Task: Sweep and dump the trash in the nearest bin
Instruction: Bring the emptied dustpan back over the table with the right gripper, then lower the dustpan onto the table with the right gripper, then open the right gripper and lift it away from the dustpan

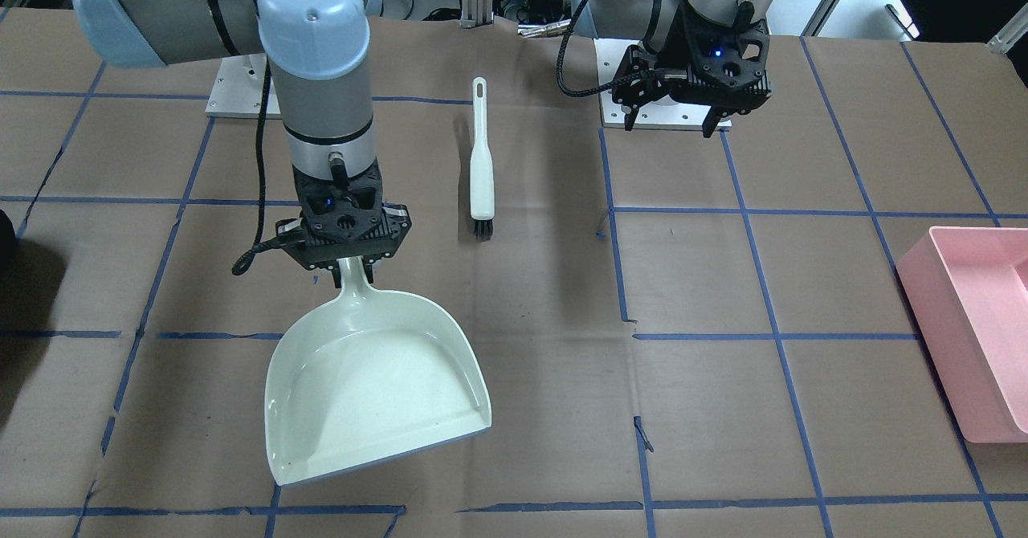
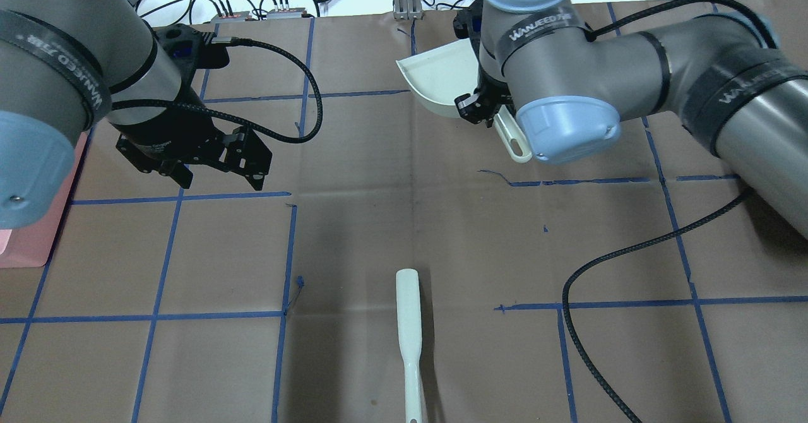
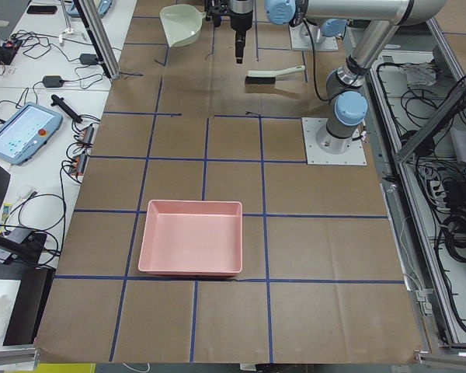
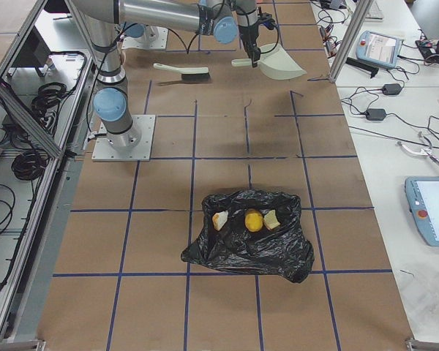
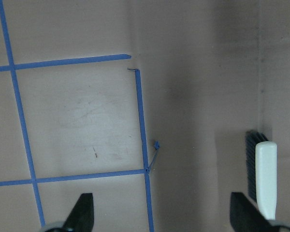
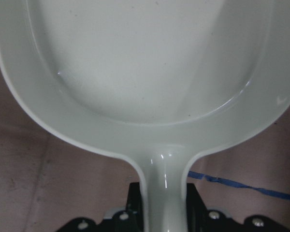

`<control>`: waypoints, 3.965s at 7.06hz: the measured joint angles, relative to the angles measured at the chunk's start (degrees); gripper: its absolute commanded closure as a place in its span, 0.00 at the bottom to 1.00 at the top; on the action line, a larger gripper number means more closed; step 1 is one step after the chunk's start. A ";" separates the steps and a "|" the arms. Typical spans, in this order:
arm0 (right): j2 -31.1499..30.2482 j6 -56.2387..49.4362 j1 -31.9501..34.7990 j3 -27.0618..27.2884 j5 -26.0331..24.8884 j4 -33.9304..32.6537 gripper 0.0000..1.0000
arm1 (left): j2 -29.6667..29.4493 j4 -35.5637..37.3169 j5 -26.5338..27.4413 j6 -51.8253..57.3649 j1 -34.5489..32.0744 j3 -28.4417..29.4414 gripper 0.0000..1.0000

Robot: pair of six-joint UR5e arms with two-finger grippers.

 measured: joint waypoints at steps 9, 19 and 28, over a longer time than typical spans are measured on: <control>18.86 25.54 8.49 -11.45 4.73 -0.49 1.00 | -1.08 1.98 3.74 -0.26 0.29 -0.27 0.00; 21.35 25.55 8.34 -11.95 4.44 -3.32 0.00 | -1.51 2.02 3.23 0.50 0.26 -0.45 0.00; 8.43 16.99 0.22 -10.74 3.91 9.49 0.00 | -1.63 2.75 2.51 -0.02 0.20 -0.45 0.00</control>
